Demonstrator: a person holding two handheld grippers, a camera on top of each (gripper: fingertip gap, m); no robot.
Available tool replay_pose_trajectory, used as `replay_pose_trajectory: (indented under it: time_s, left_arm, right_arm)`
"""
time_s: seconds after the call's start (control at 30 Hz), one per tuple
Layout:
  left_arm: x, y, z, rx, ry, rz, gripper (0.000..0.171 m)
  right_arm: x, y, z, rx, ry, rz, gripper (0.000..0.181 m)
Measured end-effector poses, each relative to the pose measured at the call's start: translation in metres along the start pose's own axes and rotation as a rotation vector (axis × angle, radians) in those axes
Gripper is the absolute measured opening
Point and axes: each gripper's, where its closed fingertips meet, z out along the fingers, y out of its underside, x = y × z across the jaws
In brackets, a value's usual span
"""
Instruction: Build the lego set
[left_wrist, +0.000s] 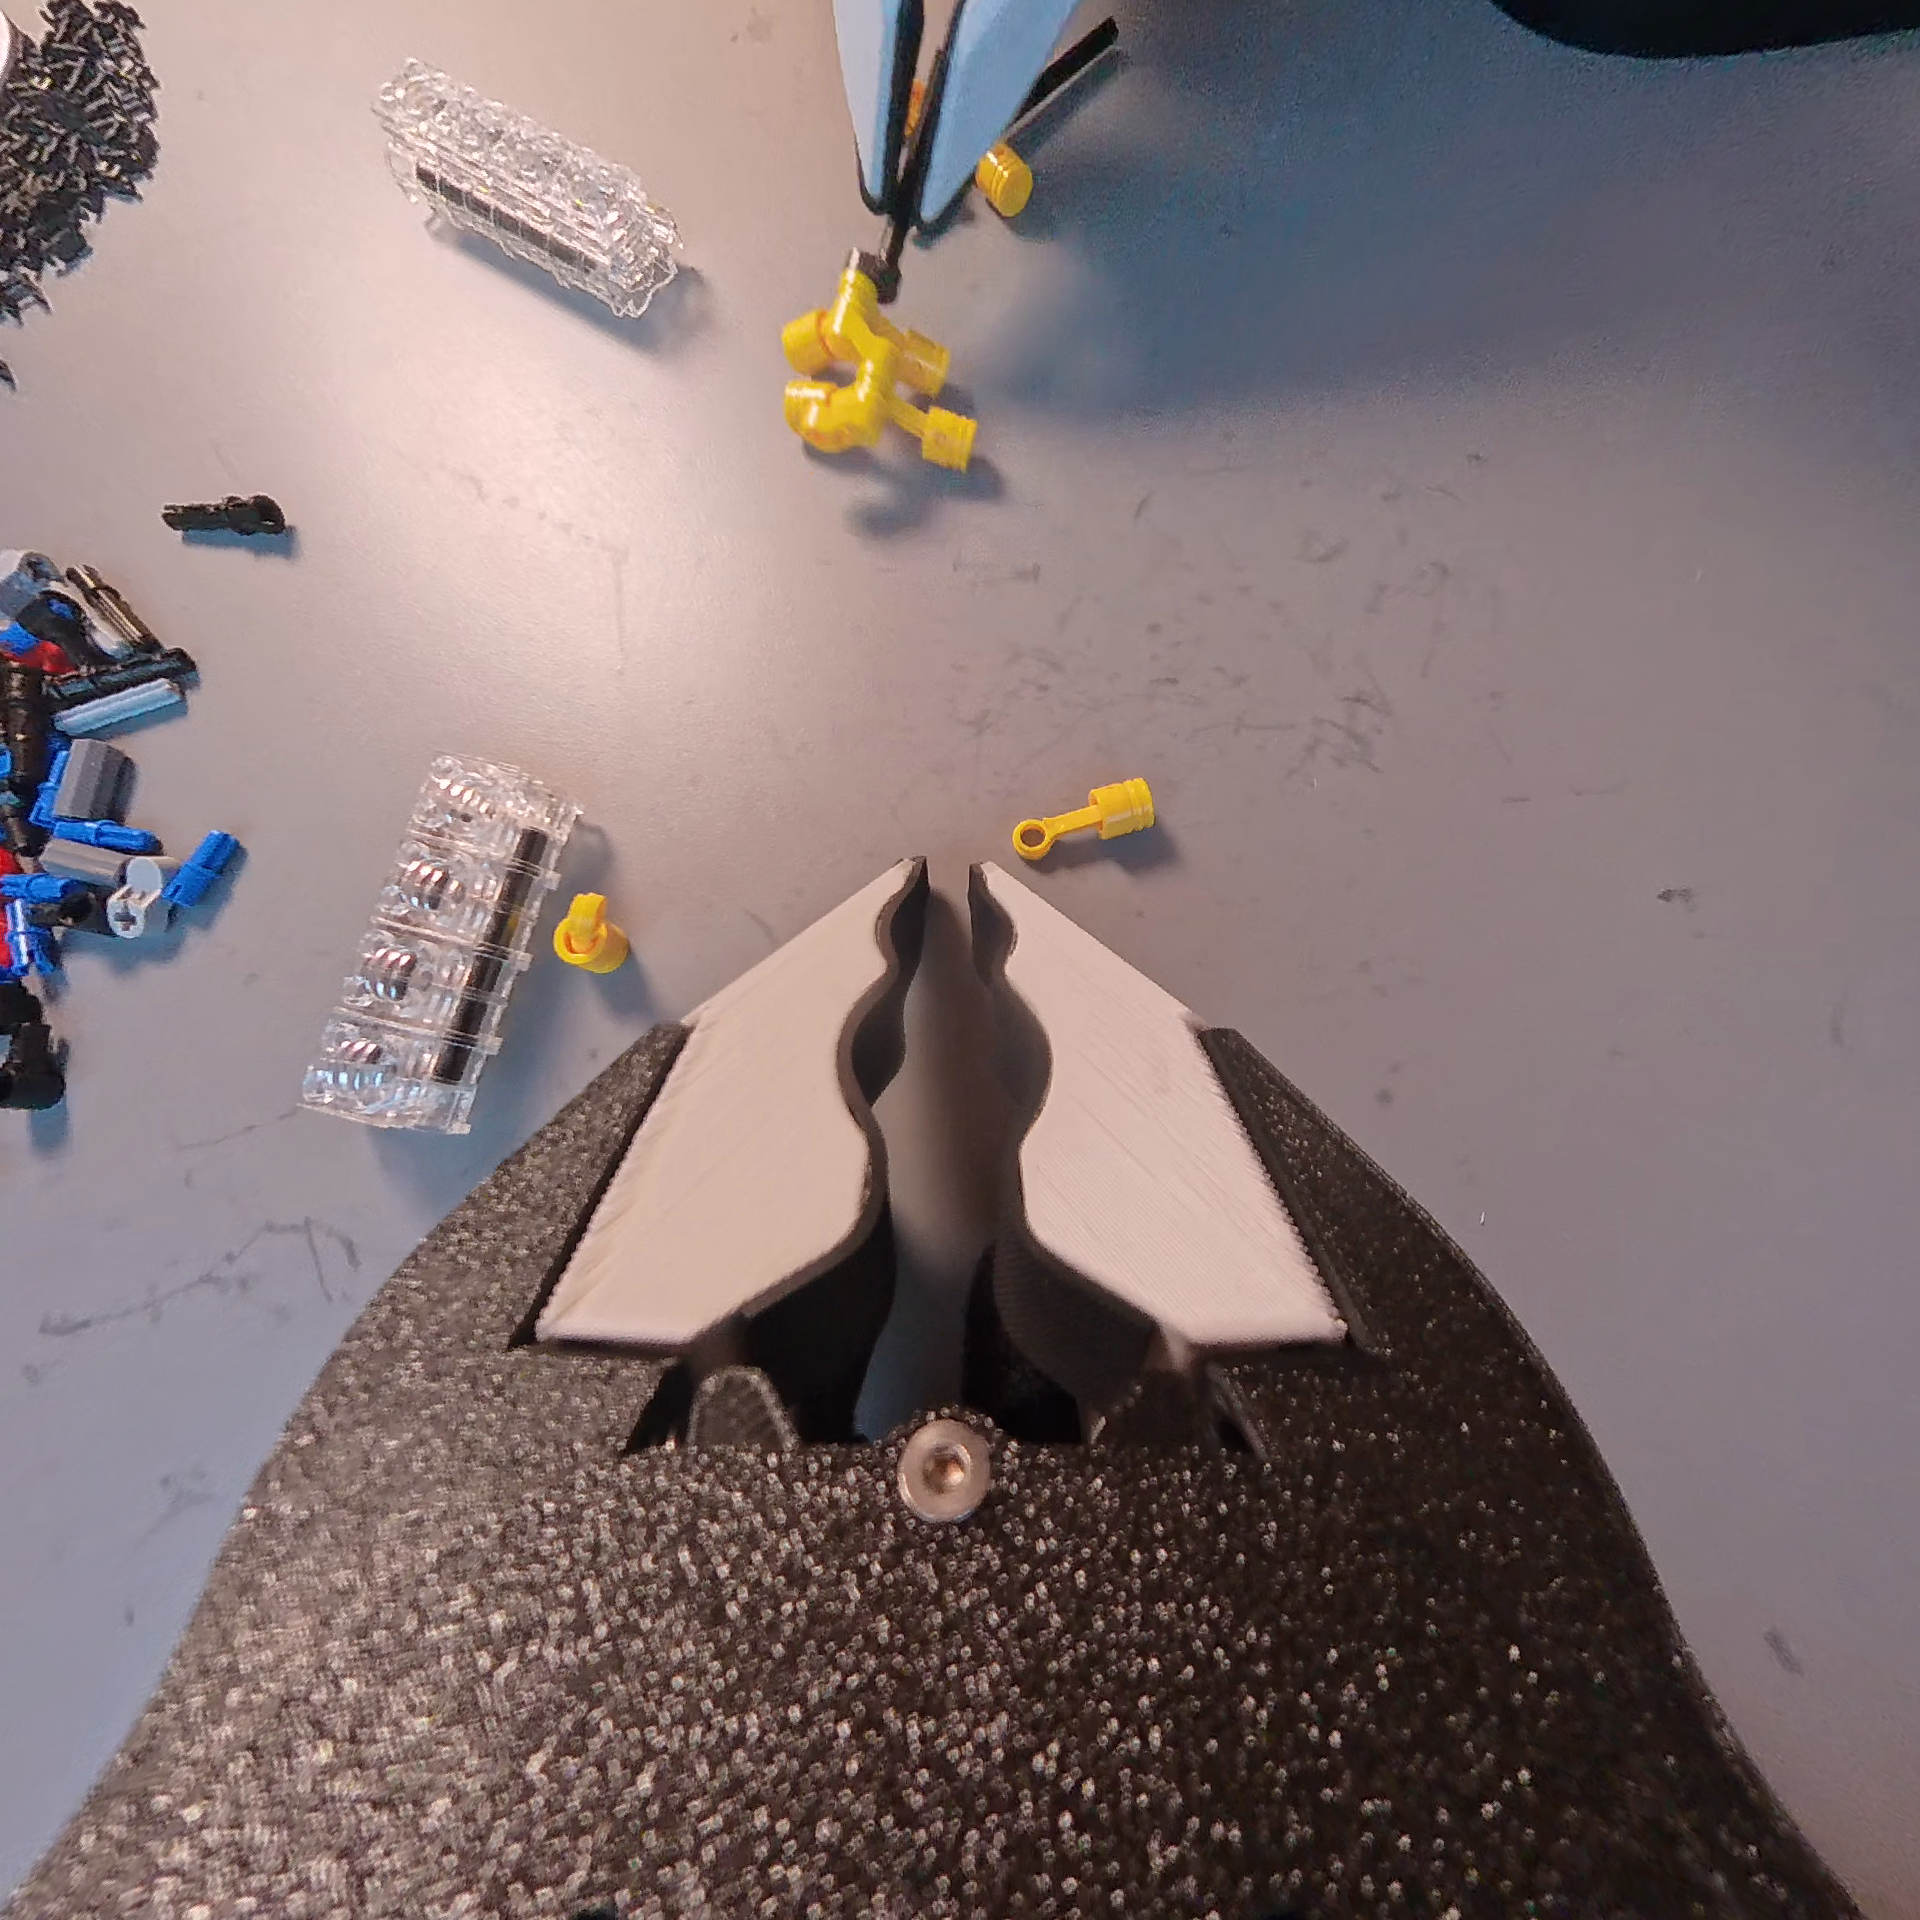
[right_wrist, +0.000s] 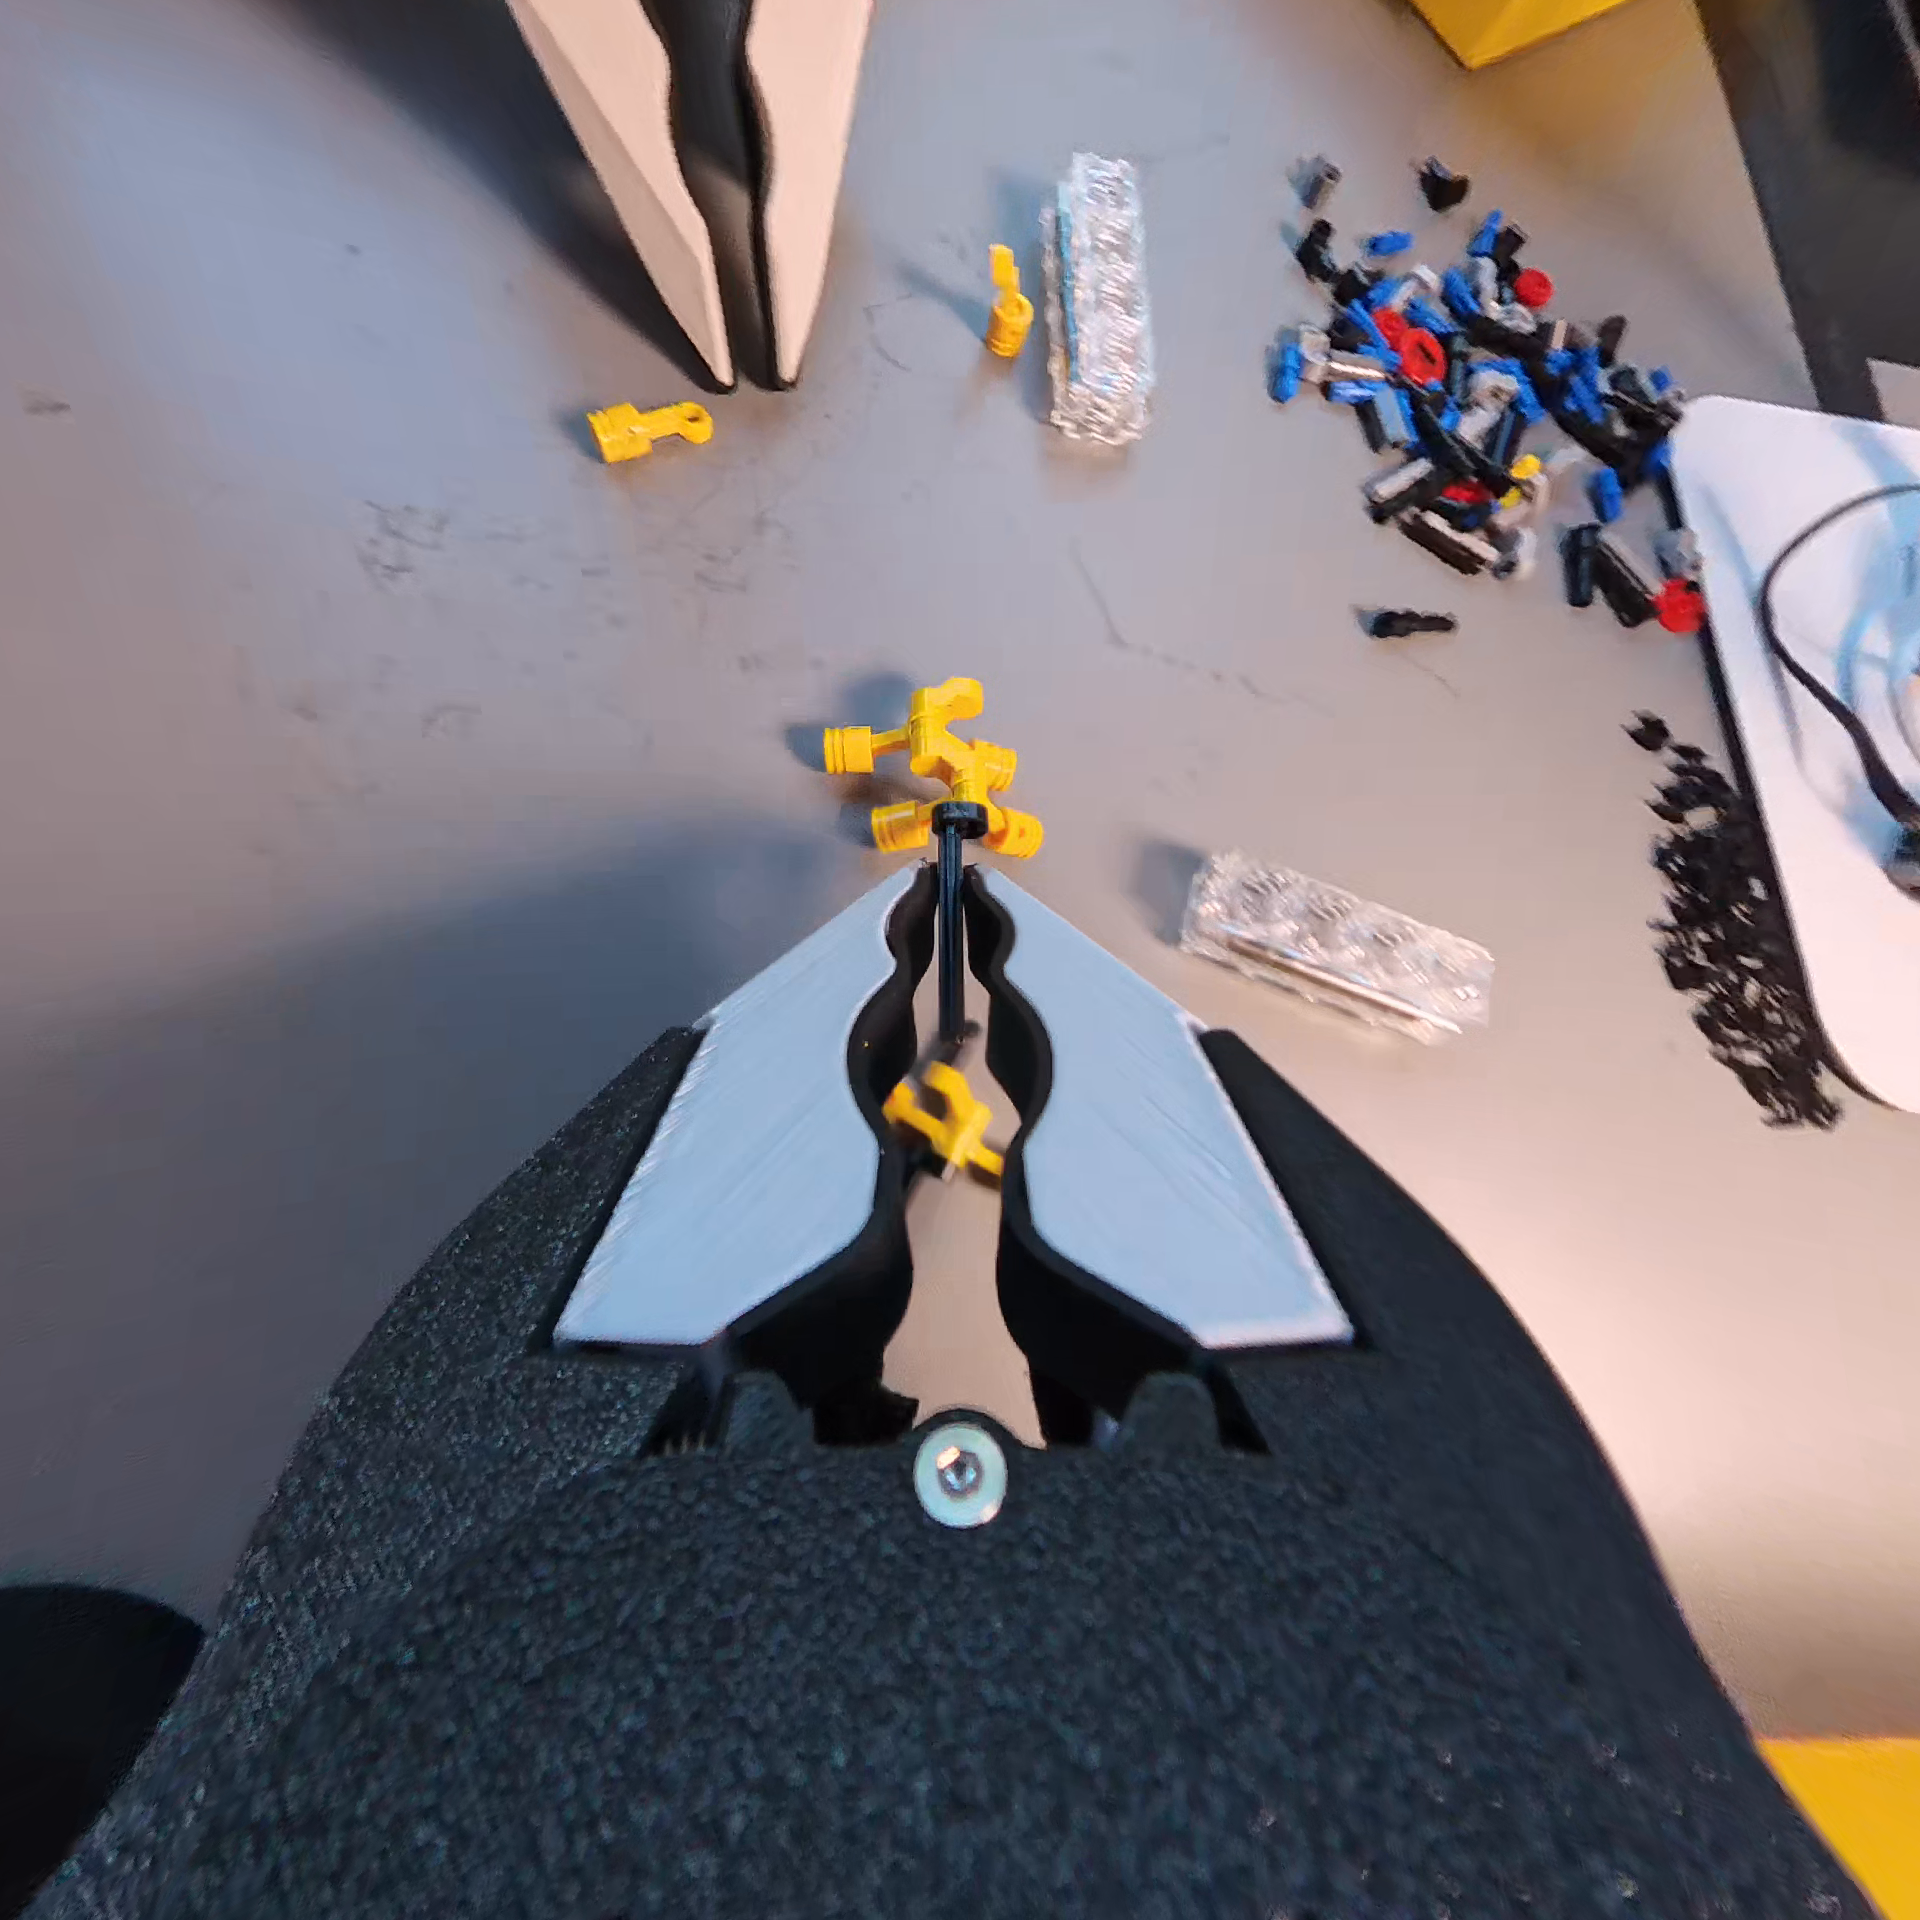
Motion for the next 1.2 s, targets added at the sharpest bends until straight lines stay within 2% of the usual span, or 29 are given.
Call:
replay_pose_trajectory:
  time_s: [0.13, 0.37, 0.53, 0.6, 0.67, 0.8, 0.93, 1.07, 1.13, 1.2]
  left_arm:
    - [-0.001, -0.001, 0.001, 0.015, 0.013, -0.023, 0.008]
    - [0.0, -0.002, 0.002, 0.01, 0.0, -0.008, 0.007]
    - [0.0, -0.002, 0.002, 0.008, -0.004, -0.003, 0.007]
    - [0.0, -0.002, 0.002, 0.006, -0.007, 0.001, 0.007]
    - [0.0, -0.002, 0.002, 0.004, -0.009, 0.003, 0.007]
    - [-0.003, -0.001, -0.001, -0.001, -0.024, 0.005, 0.007]
    - [-0.007, -0.006, -0.004, 0.025, -0.041, -0.001, 0.007]
    - [-0.007, -0.006, -0.003, 0.021, -0.05, 0.011, 0.007]
    - [-0.006, -0.006, -0.003, 0.02, -0.051, 0.016, 0.007]
    - [-0.006, -0.007, -0.003, 0.023, -0.053, 0.018, 0.007]
  right_arm:
    - [0.025, 0.026, -0.018, -0.083, 0.066, 0.045, 0.004]
    - [0.042, 0.065, -0.026, -0.271, 0.152, 0.067, 0.005]
    - [0.048, 0.071, -0.03, -0.311, 0.198, 0.068, 0.006]
    - [0.051, 0.072, -0.04, -0.331, 0.229, 0.079, 0.016]
    - [0.051, 0.062, -0.054, -0.281, 0.241, 0.113, 0.017]
    - [0.02, 0.043, -0.068, -0.165, 0.097, 0.221, 0.018]
    - [-0.005, 0.051, -0.051, -0.18, -0.003, 0.262, 0.02]
    - [-0.01, 0.063, -0.034, -0.22, -0.046, 0.293, 0.014]
    - [-0.01, 0.058, -0.032, -0.197, -0.063, 0.286, 0.005]
    - [-0.015, 0.052, -0.028, -0.175, -0.088, 0.263, 0.005]
